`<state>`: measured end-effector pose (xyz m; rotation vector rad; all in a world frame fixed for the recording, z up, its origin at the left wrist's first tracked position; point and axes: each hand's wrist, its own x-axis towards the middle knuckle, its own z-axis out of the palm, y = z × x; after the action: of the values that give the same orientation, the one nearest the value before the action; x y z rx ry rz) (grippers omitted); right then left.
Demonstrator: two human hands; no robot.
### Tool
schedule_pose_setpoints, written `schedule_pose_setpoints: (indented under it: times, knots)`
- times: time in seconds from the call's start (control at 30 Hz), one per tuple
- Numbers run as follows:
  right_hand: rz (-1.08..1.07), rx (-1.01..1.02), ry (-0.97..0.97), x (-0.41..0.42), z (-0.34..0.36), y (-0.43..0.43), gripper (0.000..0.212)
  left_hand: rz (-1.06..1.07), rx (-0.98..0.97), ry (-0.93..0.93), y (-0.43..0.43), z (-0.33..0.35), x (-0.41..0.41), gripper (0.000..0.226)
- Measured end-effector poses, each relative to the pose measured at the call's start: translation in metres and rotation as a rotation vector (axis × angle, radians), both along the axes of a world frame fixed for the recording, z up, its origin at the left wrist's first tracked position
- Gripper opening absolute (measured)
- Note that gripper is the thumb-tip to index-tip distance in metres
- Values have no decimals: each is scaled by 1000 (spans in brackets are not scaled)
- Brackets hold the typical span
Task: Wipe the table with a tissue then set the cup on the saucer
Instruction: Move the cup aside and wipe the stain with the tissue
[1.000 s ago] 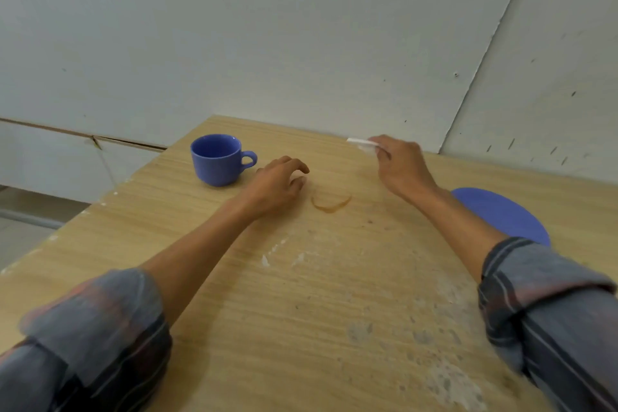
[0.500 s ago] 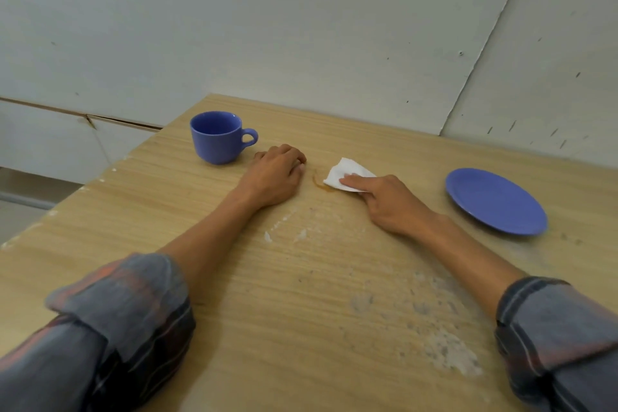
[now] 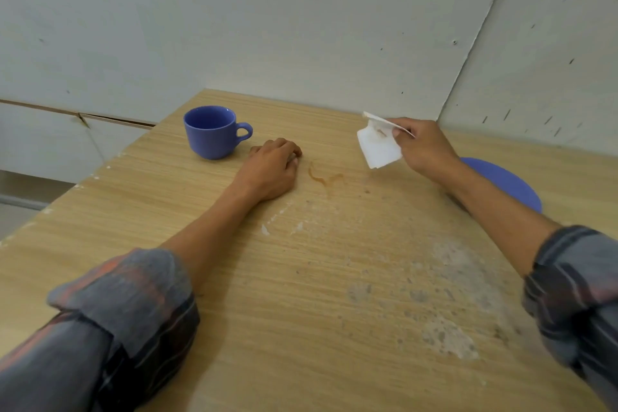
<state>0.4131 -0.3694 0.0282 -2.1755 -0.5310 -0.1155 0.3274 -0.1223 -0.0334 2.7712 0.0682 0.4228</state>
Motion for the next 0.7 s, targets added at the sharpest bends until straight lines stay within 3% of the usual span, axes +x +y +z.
schedule_pose_setpoints:
  times: [0.07, 0.3, 0.7]
  knots:
    - [-21, -108, -68, 9, -10, 12, 35, 0, -5, -5, 1, -1, 1, 33]
    - [294, -464, -130, -12, -48, 35, 42, 5, -4, -21, 1, 2, 1, 33]
    - [569, -552, -242, -59, -43, -9, 60, 2, -13, -19, 1, 0, 3, 33]
